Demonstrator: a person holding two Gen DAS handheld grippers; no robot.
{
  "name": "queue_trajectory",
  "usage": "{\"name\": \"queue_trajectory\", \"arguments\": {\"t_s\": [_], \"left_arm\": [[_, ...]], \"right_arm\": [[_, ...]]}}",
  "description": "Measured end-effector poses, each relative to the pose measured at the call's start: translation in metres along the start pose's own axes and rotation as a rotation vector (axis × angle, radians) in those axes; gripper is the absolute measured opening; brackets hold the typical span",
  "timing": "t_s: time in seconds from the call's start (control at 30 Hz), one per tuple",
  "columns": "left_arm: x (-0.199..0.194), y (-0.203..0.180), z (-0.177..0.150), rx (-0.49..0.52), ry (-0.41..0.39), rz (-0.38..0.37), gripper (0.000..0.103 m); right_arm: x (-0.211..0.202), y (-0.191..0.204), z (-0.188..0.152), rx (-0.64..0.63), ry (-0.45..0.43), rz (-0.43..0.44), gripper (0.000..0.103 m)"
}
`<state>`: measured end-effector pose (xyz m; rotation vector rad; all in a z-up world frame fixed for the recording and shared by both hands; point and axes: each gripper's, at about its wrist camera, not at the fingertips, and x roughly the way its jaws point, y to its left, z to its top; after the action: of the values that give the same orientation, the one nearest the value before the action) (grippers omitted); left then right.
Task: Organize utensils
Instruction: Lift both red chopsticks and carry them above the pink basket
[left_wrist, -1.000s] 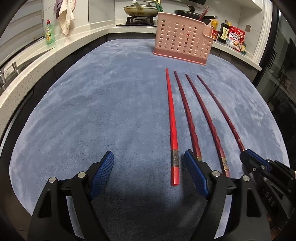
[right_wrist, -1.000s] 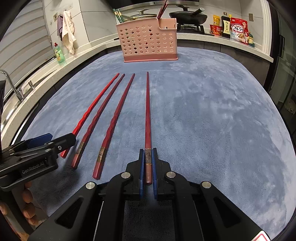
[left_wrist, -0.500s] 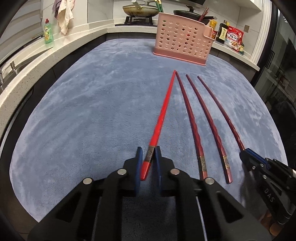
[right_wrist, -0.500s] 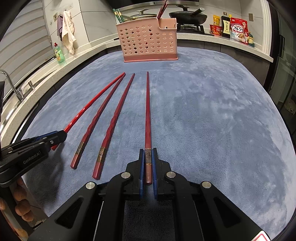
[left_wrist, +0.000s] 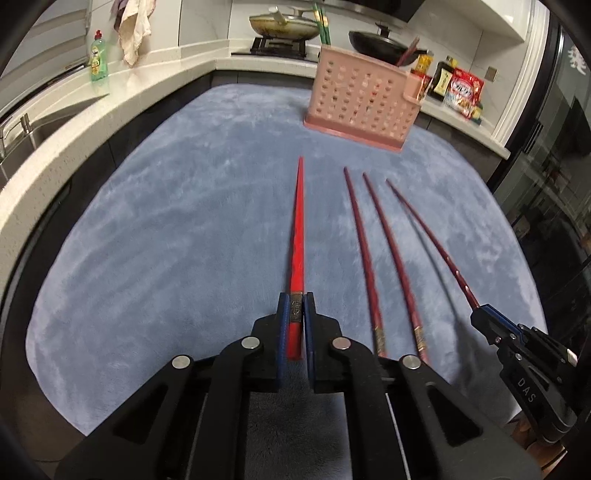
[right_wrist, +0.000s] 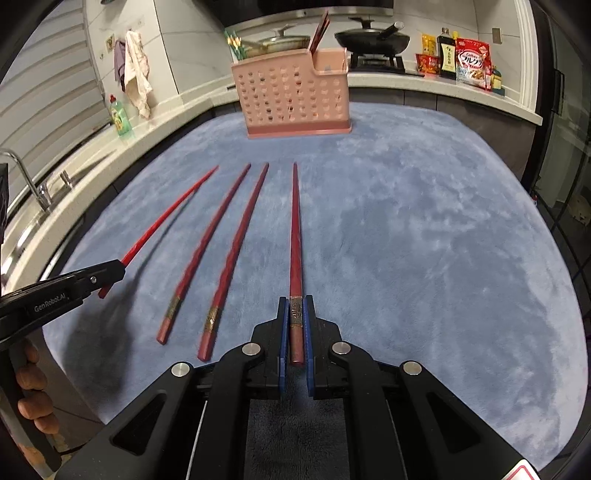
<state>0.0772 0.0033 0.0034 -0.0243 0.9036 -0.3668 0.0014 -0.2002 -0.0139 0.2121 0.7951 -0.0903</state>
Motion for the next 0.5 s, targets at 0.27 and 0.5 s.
{"name": "queue_trajectory", "arguments": {"t_s": [0.27, 0.5], "left_arm": [[-0.043, 0.004, 0.041, -0.026, -0.107, -0.028, 0.007], [-0.075, 0.004, 0.081, -0.015, -0.201, -0.029, 0.007]], "right_arm": [[-0.043, -0.005, 0.045, 0.007, -0.138, 0.006, 0.007], [-0.079, -0.013, 0.095, 0.025, -0.259, 0.034, 0.007]]}}
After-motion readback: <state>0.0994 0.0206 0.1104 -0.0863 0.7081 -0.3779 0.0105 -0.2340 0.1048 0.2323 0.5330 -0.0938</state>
